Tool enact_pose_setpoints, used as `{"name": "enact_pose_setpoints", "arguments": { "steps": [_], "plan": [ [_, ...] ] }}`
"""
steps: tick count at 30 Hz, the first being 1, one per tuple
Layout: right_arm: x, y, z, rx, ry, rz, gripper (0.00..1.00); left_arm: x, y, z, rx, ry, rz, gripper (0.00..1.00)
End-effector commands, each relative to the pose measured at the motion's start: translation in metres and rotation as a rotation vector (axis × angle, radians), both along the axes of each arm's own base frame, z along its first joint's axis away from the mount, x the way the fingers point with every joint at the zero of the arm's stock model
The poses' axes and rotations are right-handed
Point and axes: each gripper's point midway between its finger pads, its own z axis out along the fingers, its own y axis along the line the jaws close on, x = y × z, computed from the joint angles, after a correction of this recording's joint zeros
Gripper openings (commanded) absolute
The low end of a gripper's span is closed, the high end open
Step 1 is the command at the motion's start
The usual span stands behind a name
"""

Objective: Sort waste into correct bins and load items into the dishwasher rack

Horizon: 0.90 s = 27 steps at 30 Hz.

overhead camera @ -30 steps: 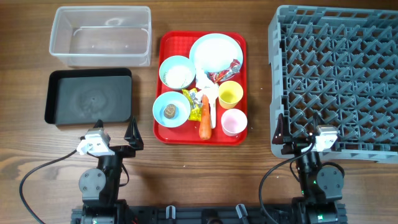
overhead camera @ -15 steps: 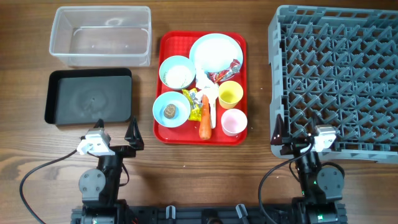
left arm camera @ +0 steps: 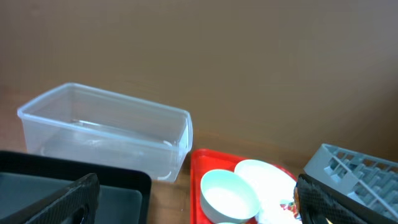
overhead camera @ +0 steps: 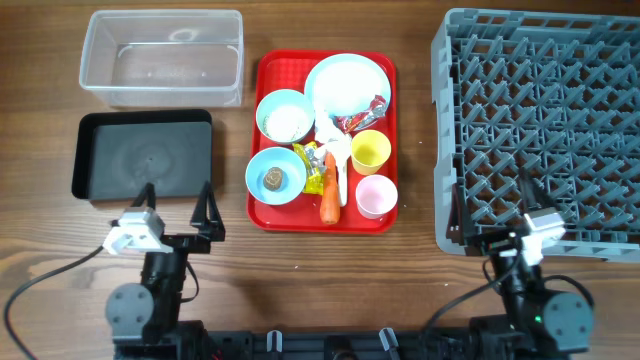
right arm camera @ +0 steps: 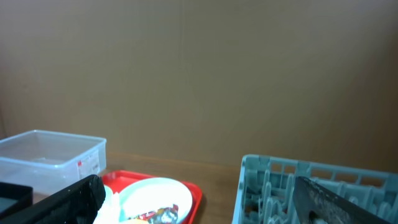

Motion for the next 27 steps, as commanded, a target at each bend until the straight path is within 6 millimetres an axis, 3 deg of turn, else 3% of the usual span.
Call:
{"name": "enact_pose_setpoints", "arguments": {
  "steps": [1,5,10,16,20,27],
  "plan": [
    [-0.004,0.011,0.034,-0.074,0.002,0.051,1.00,-0.001,-0.008,0.039,0.072,-0.005,-0.045,1.00],
    [0.004,0.024,0.060,-0.111,0.079,0.124,1.00,0.009,-0.011,0.061,0.075,0.086,-0.067,1.00],
    [0.023,0.037,0.084,-0.118,0.234,0.205,1.00,0.029,-0.021,0.071,0.058,0.287,-0.135,1.00],
    [0.055,0.044,0.083,-0.112,0.544,0.241,1.00,0.059,-0.031,0.062,0.014,0.588,-0.211,1.00],
    [0.072,0.045,0.060,-0.112,0.781,0.252,1.00,0.075,-0.039,0.036,-0.022,0.813,-0.251,1.00],
    [0.102,0.048,-0.003,-0.112,1.072,0.265,1.00,0.096,-0.044,-0.048,-0.058,1.148,-0.266,1.00]
  ]
}}
